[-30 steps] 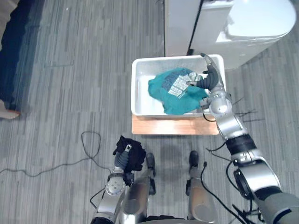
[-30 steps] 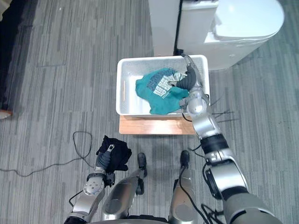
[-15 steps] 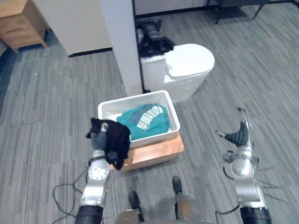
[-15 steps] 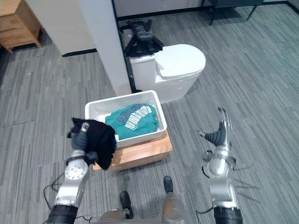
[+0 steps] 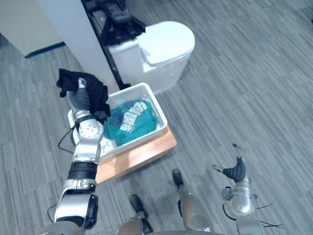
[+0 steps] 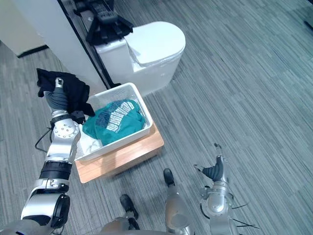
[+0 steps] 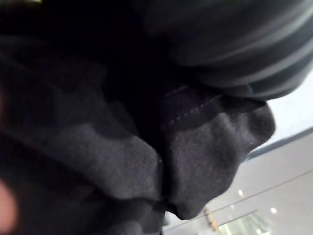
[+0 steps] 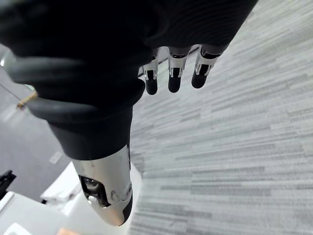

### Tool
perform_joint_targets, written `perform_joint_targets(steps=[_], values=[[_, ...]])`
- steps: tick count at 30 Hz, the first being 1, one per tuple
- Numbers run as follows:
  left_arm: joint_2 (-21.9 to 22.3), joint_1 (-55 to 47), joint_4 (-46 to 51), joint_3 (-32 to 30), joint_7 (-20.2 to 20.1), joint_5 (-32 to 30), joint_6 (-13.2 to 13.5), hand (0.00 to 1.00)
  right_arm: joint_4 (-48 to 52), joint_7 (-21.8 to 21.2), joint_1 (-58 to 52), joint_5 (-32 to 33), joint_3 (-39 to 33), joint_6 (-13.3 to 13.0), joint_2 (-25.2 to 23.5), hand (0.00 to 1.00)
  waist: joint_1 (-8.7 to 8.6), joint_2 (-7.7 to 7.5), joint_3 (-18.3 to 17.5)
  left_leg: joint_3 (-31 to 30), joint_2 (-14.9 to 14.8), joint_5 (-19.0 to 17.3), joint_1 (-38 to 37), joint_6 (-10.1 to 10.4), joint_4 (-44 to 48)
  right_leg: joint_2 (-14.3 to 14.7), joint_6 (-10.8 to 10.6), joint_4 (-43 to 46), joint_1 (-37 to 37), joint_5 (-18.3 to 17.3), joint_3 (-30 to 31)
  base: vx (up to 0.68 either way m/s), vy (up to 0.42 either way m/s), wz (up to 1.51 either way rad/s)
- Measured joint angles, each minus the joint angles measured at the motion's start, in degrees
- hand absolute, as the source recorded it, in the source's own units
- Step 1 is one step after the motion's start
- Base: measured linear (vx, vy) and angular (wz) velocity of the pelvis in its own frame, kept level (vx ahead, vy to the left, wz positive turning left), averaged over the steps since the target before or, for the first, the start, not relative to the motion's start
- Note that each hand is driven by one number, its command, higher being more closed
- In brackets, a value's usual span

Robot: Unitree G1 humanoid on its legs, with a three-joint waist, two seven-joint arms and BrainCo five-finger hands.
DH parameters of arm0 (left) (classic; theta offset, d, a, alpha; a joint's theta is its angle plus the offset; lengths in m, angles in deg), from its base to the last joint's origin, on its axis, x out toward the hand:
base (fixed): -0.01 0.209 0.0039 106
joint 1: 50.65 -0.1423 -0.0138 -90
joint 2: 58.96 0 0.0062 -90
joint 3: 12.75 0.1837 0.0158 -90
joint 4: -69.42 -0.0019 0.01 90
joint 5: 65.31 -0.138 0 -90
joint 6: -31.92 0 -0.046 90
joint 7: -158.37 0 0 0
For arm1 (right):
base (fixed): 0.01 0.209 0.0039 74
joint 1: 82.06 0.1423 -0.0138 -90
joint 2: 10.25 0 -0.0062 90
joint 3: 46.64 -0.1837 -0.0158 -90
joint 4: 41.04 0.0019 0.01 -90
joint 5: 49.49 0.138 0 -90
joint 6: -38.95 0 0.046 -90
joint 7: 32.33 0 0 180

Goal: Tidy the bed and pick cloth on bed and put in laundry

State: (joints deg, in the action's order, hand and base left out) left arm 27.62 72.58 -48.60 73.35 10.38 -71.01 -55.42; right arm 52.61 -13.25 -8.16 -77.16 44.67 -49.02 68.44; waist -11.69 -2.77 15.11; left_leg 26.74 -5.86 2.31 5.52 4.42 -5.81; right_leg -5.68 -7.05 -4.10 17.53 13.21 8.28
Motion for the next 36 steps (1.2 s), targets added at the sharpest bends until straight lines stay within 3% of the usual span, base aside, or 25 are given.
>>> perform_joint_targets(steps=[4,5,17,22,25,26,27,29,33,36], values=[[0.88,1.77,-6.48,2.17,-0.27,-1.46,-1.15,1.00,0.03,1.01,0.56,0.08,2.06,-0.92,-0.87,0.00,-0.07,-0.21,2.82,1.72,-0.43,-0.03,1.81,-0.07,0.00,0.53,-0.93,-0.01,2.62,2.68,1.70,0.02,0.015,-0.18],[1.73,1.86,-8.25,2.39,-0.65,-1.80,-1.33,0.00,0.03,1.36,0.69,0.08,2.04,-0.93,-1.23,0.00,-0.13,-0.30,3.63,2.27,-0.59,0.01,1.93,-0.03,0.02,0.61,-0.88,0.00,2.85,2.94,2.10,0.03,0.018,-0.07],[9.19,0.62,-12.85,3.78,-1.87,-3.94,-2.52,0.00,-0.89,2.13,1.17,0.09,1.95,-0.58,-2.11,0.00,1.54,0.25,5.57,1.97,-1.64,0.23,0.85,0.22,-0.01,1.01,-0.46,-0.11,1.23,3.46,2.18,0.04,0.004,0.04],[10.19,-8.12,-3.75,3.66,-1.84,-4.07,-2.30,0.00,-7.81,1.63,0.96,0.26,1.61,-0.54,-1.97,0.00,1.64,1.52,5.45,-1.10,-2.80,0.32,-2.64,0.43,-0.03,1.65,-0.40,-0.87,-4.13,3.31,-0.35,0.03,0.001,0.30],[9.56,-13.95,0.60,3.22,-2.10,-4.10,-2.17,0.00,-12.65,0.11,0.31,0.27,1.25,-0.44,-1.89,0.00,3.07,1.34,3.47,-2.89,-1.95,0.89,-3.08,1.28,-0.08,0.61,1.34,-0.82,-5.84,-2.08,-0.91,0.03,-0.031,0.31],[9.68,-17.04,1.80,3.00,-2.49,-4.11,-2.16,0.00,-15.39,-0.68,0.64,0.26,0.71,-0.34,-1.36,0.00,3.34,2.43,2.42,-3.34,-2.42,1.14,-3.41,1.64,-0.11,1.00,1.20,-0.77,-6.40,-3.18,-2.00,0.04,-0.079,0.28],[9.59,-20.39,2.98,2.84,-4.10,-4.12,-2.15,0.00,-17.39,-1.38,0.89,0.26,-0.40,-0.18,-0.92,0.00,3.49,3.60,1.36,-3.53,-2.94,1.72,-3.90,2.21,-0.09,1.40,1.49,-0.61,-7.28,-3.70,-2.90,0.05,-0.089,0.25],[9.66,-24.98,3.21,1.62,-6.99,-4.42,-2.10,0.00,-20.52,-2.39,1.39,0.15,-3.13,0.62,-0.76,0.00,3.75,4.51,-0.10,-3.97,-3.38,1.84,-6.03,2.07,-0.09,1.99,1.70,-0.43,-9.71,-4.53,-3.82,0.06,-0.039,0.18],[9.65,-30.20,1.17,0.72,-11.50,-5.92,-2.00,0.00,-26.37,-3.58,2.19,0.18,-6.22,1.23,-0.64,0.00,5.21,3.94,-3.79,-4.30,-3.58,1.82,-6.70,2.09,-0.09,2.13,1.89,-0.21,-10.57,-5.09,-4.48,0.04,-0.011,0.08],[11.63,-34.21,-6.21,-2.62,-15.44,-6.31,-2.21,0.00,-30.64,-5.52,3.08,0.17,-8.11,2.62,-1.35,0.00,6.38,2.95,-5.03,-4.37,-3.50,1.41,-8.72,2.36,-0.10,1.83,1.78,-0.26,-12.85,-5.66,-5.03,0.02,0.013,0.09]])
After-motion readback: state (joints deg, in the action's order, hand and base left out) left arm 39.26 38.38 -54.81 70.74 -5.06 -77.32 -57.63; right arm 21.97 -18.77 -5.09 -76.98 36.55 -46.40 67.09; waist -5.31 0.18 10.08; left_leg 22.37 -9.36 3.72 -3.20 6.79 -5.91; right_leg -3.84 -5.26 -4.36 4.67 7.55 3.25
